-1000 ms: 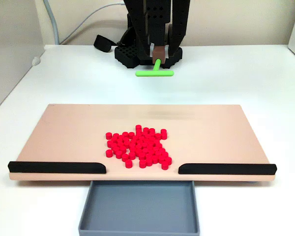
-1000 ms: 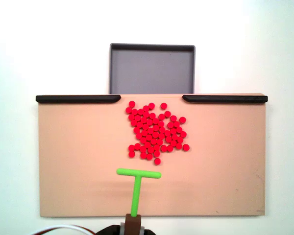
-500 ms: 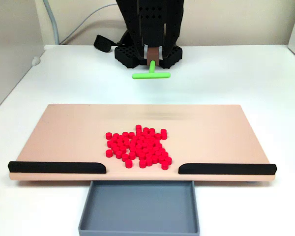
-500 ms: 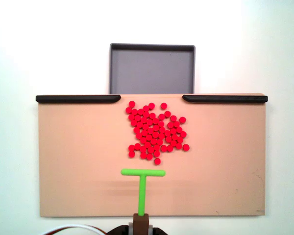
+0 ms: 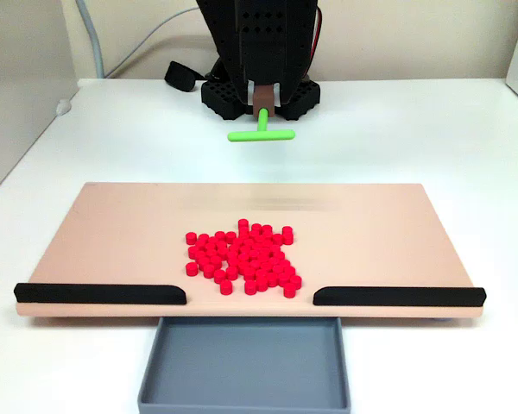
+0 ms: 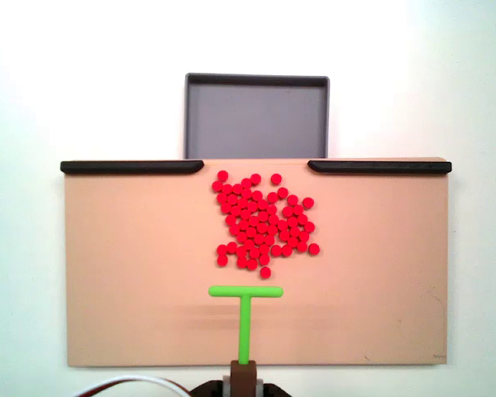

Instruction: Push granules from left to the grey container

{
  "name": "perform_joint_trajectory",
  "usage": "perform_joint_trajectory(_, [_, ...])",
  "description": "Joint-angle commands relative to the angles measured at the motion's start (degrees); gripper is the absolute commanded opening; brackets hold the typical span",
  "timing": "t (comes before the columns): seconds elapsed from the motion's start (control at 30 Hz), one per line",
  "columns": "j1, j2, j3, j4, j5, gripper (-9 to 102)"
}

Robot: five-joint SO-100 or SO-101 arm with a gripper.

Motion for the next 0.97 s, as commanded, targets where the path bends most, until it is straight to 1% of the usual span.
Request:
perform_joint_trajectory(0.0, [-0.6,0.4,-0.9,-0.2,0.1,0])
perform_joint_trajectory(0.13, [-0.6,0.3,-1.2,-0.2,-1.3,0])
perform_joint_trajectory(0.5, [-1.2,0.5,-1.2,-0.2,-0.5,0])
perform_joint_trajectory(0.93, [-2.6,-0.2,-1.2,-0.2,3.0,0])
